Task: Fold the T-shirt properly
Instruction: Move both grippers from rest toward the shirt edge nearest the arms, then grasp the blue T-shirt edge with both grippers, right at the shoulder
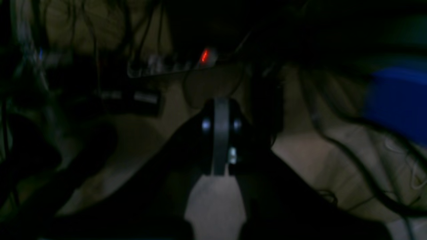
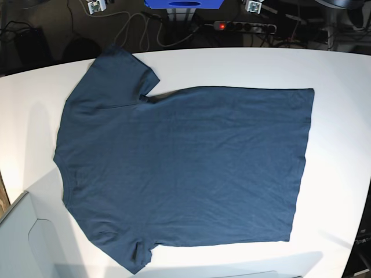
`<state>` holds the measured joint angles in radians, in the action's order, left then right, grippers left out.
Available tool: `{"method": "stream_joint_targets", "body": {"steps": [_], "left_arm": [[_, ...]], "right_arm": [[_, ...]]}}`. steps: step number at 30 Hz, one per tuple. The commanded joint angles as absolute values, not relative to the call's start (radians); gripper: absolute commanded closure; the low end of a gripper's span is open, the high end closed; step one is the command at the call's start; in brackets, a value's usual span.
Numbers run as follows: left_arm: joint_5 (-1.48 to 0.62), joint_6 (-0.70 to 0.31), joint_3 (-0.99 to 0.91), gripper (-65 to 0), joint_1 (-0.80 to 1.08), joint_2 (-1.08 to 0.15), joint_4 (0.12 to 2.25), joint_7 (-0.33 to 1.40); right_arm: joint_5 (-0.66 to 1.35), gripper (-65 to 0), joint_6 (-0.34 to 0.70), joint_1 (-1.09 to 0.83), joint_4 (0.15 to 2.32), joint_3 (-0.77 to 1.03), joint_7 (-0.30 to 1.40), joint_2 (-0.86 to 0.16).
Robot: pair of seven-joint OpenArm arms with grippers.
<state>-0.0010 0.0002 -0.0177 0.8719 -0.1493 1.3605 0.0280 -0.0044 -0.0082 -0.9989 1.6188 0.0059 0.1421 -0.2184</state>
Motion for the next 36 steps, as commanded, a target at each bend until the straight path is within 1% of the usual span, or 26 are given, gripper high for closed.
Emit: {"method": "stream_joint_targets", "body": {"steps": [1, 6, 9, 11, 13, 15, 17, 19, 20, 21, 22, 24, 28, 32, 36], "left_arm": [[-0.001, 0.002, -0.033, 0.0, 0.918, -0.153, 1.425, 0.012], [-0.001, 0.002, -0.093, 0.0, 1.020, -0.148, 1.676, 0.013], [-0.001, 0.005, -0.122, 0.0, 1.044, -0.147, 1.790, 0.013], [-0.002, 0.007, -0.140, 0.0, 1.049, -0.145, 1.853, 0.013], [-0.047, 0.007, -0.171, 0.0, 1.047, -0.134, 1.908, 0.013], [-0.125, 0.007, -0.231, -0.9, 1.043, -0.131, 1.954, 0.013], [-0.211, 0.007, -0.291, -10.4, 1.038, -0.124, 1.988, 0.018], [-0.292, 0.002, -0.346, -23.2, 1.021, -0.128, 2.011, 0.064], [-0.326, 0.001, -0.369, -28.6, 1.000, -0.130, 2.014, 0.090], [-0.349, 0.001, -0.390, -33.5, 0.975, -0.134, 2.012, 0.119], [-0.369, 0.001, -0.415, -37.0, 0.946, -0.137, 2.008, 0.150], [-0.395, -0.001, -0.456, -37.5, 0.891, -0.137, 1.988, 0.202], [-0.420, -0.002, -0.535, -37.5, 0.774, -0.137, 1.939, 0.274], [-0.415, -0.002, -0.559, -37.5, 0.659, -0.139, 1.850, 0.292], [-0.418, -0.002, -0.553, -37.6, 0.570, -0.173, 1.739, 0.294]], "right_arm": [[-0.004, -0.2, -0.004, -1.033, 1.687, 0.010, 0.147, -0.232], [-0.004, -0.4, -0.004, -1.072, 1.956, 0.012, 0.311, -0.275], [-0.053, -0.5, -0.004, -1.069, 2.091, 0.012, 0.398, -0.278], [-0.114, -0.6, -0.004, -1.063, 2.127, 0.010, 0.423, -0.271], [-0.171, -1.3, 0.001, -1.024, 2.126, 0.005, 0.435, -0.240], [-0.219, -6.1, 0.001, -1.003, 2.124, 0.004, 0.456, -0.211], [-0.245, -14.4, 0.002, -0.995, 2.126, 0.004, 0.463, -0.196], [-0.254, -23.9, 0.013, -0.992, 2.126, 0.004, 0.461, -0.194], [-0.254, -27.9, 0.031, -0.989, 2.126, 0.004, 0.460, -0.193], [-0.254, -31.0, 0.051, -0.978, 2.126, 0.004, 0.460, -0.193], [-0.254, -34.1, 0.065, -0.972, 2.126, 0.005, 0.460, -0.191], [-0.252, -36.5, 0.067, -0.964, 2.126, 0.005, 0.460, -0.191], [-0.249, -36.6, 0.067, -0.937, 2.124, 0.005, 0.460, -0.189], [-0.249, -36.6, 0.067, -0.917, 2.124, 0.004, 0.460, -0.189], [-0.249, -36.6, 0.070, -0.911, 2.124, 0.004, 0.460, -0.189]]}}
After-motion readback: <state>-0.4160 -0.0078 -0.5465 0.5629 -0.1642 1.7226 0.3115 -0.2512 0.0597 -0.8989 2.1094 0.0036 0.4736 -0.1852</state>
